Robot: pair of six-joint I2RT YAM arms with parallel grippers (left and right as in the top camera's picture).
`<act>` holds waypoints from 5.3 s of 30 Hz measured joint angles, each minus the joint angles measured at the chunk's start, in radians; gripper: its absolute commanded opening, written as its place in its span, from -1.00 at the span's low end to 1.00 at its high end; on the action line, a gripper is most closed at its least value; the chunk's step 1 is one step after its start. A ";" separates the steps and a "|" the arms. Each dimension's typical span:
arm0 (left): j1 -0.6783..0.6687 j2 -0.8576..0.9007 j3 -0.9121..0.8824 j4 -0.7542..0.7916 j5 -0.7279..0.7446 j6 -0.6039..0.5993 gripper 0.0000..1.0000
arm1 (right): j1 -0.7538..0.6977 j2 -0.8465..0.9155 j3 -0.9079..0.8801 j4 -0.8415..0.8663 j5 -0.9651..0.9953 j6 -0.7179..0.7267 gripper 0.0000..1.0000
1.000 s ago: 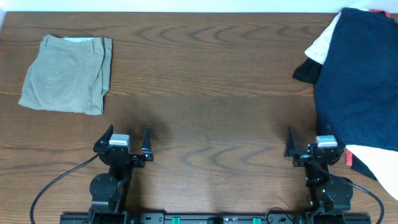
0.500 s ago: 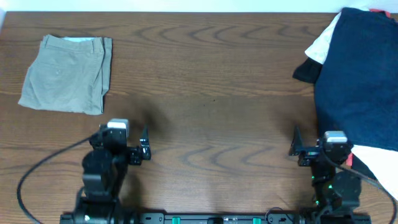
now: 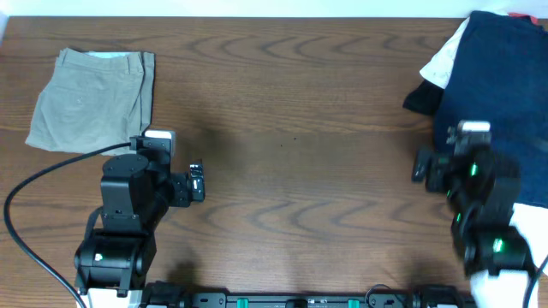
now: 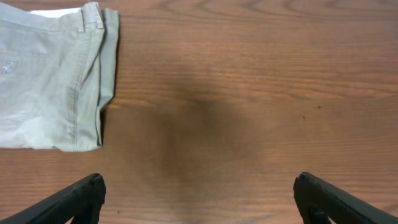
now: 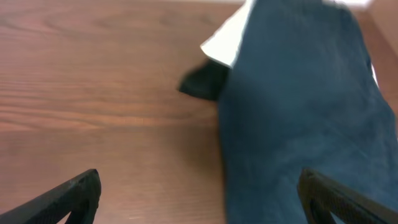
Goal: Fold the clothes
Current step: 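Move the right gripper over the clothes pile and descend onto the navy garment, then grasp the navy garment with the right gripper and lift it, then drag the navy garment leftward onto the open table with the right gripper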
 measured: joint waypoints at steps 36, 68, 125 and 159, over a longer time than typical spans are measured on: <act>0.000 0.013 0.005 -0.019 0.006 0.000 0.96 | -0.095 0.958 0.230 0.137 0.177 0.148 -0.98; 0.000 0.013 0.005 -0.021 0.006 0.000 0.95 | 0.204 0.572 0.526 -0.525 -0.103 0.032 0.57; 0.000 0.013 0.005 -0.022 0.006 0.000 0.96 | 0.046 0.986 0.529 0.337 0.102 0.148 -0.98; 0.000 0.013 0.005 -0.021 0.006 0.000 0.95 | 0.456 0.563 0.528 -0.192 -0.463 -0.130 -0.63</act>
